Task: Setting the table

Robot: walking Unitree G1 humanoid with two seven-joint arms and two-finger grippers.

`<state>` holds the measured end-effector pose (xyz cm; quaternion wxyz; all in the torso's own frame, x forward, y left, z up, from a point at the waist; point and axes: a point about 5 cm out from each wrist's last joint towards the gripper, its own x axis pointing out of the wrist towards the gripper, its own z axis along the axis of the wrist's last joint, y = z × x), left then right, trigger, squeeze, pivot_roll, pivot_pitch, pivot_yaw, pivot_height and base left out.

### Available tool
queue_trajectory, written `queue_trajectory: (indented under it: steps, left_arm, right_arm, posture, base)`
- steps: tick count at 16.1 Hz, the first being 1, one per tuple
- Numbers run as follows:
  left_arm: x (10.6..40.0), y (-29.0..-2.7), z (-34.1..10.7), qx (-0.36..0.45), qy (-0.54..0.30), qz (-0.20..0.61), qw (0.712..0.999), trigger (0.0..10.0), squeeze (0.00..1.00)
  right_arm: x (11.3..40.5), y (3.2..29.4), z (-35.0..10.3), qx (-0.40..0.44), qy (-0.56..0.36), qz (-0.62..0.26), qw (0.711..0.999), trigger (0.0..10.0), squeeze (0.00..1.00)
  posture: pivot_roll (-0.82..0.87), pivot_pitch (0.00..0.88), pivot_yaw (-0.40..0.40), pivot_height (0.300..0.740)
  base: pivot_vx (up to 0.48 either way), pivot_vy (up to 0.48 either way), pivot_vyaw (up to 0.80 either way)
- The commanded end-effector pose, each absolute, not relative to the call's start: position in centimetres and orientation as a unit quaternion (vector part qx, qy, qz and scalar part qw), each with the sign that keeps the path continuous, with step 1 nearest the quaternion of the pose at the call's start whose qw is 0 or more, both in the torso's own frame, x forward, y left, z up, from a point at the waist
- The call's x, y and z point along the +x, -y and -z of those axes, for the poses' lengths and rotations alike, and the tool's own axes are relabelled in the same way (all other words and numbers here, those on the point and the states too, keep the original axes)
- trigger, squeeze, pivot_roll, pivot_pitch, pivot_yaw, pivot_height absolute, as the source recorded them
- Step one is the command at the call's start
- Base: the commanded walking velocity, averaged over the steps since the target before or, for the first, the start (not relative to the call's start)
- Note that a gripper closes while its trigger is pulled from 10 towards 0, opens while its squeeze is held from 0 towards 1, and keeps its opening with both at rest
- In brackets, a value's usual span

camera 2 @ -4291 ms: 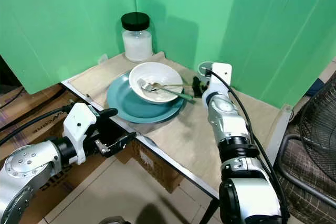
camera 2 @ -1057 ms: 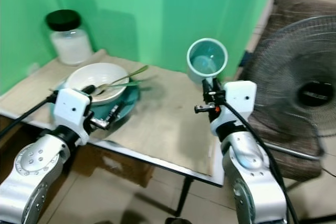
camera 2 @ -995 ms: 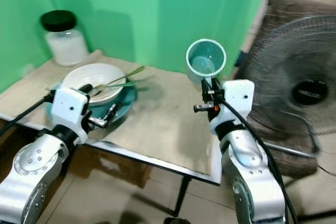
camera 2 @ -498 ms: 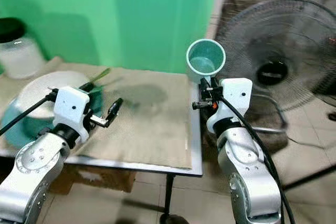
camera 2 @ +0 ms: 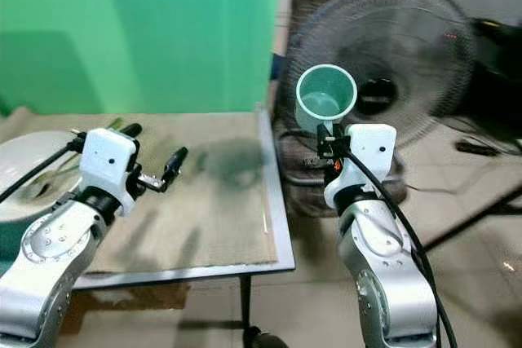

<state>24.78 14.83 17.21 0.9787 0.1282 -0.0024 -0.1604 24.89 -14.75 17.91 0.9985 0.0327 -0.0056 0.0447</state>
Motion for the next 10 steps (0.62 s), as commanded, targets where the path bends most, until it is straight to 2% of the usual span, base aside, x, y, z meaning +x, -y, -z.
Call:
queue_trajectory:
  steps: [1,10]
  left_arm:
    - [24.79,-14.63,-17.61,0.127,0.012,0.165,0.978,10.0,0.26]
    - [25.14,-14.56,-17.68,0.127,0.013,0.167,0.978,10.0,0.26]
  right_arm:
    - [24.92,15.0,-18.36,0.031,0.016,-0.035,0.999,10.0,0.0]
    - [24.81,15.91,-18.04,0.028,0.002,-0.016,0.999,10.0,0.0]
  posture:
    - [0.15,0.0,-0.033,0.74]
    - [0.14,0.0,-0.019,0.74]
  base:
    - [0.0,0.0,-0.8]
    - [0.0,0.0,-0.8]
